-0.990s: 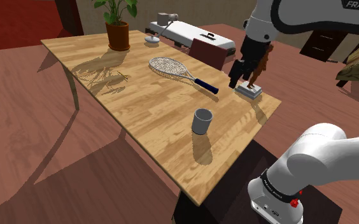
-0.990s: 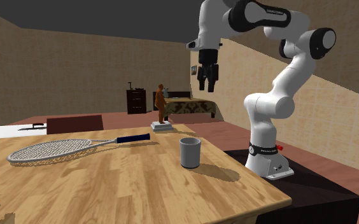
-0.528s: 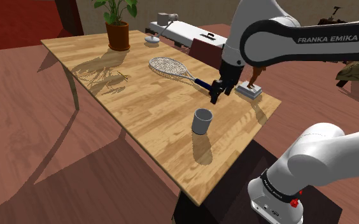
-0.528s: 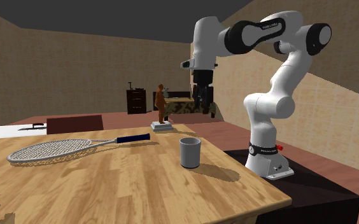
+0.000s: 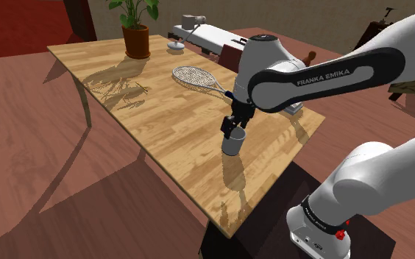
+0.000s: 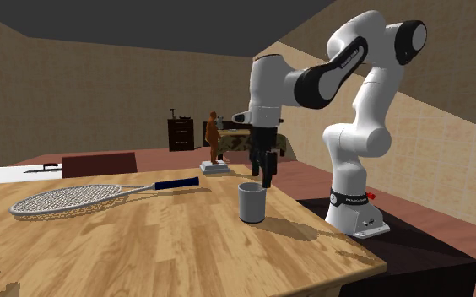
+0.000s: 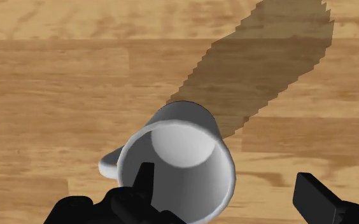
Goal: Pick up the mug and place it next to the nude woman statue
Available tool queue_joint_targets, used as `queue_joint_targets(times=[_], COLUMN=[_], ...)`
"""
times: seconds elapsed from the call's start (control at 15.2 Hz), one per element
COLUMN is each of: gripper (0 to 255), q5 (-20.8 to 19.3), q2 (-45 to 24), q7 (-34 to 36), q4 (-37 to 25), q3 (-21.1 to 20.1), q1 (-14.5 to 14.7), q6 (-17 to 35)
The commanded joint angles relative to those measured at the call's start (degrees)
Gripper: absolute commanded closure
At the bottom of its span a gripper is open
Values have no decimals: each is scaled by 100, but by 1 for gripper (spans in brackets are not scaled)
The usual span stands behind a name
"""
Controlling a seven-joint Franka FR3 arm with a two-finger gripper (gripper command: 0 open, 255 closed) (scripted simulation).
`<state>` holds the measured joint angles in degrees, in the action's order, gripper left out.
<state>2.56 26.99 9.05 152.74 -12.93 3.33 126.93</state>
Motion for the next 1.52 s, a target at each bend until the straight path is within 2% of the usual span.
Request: queue_joint_targets(times=[0.0, 0.53, 0.99, 1.06, 1.45], gripper=[0, 0, 0, 255, 255], q5=[-31, -136, -136, -136, -136], q2=[-383, -861, -860, -860, -860], q7=[141, 225, 225, 225, 225], q4=[-17, 243, 242, 242, 242], q3=[-118, -182, -182, -182, -182], q1=[-11, -85, -84, -84, -84], q6=[379, 1111, 1110, 1110, 1109])
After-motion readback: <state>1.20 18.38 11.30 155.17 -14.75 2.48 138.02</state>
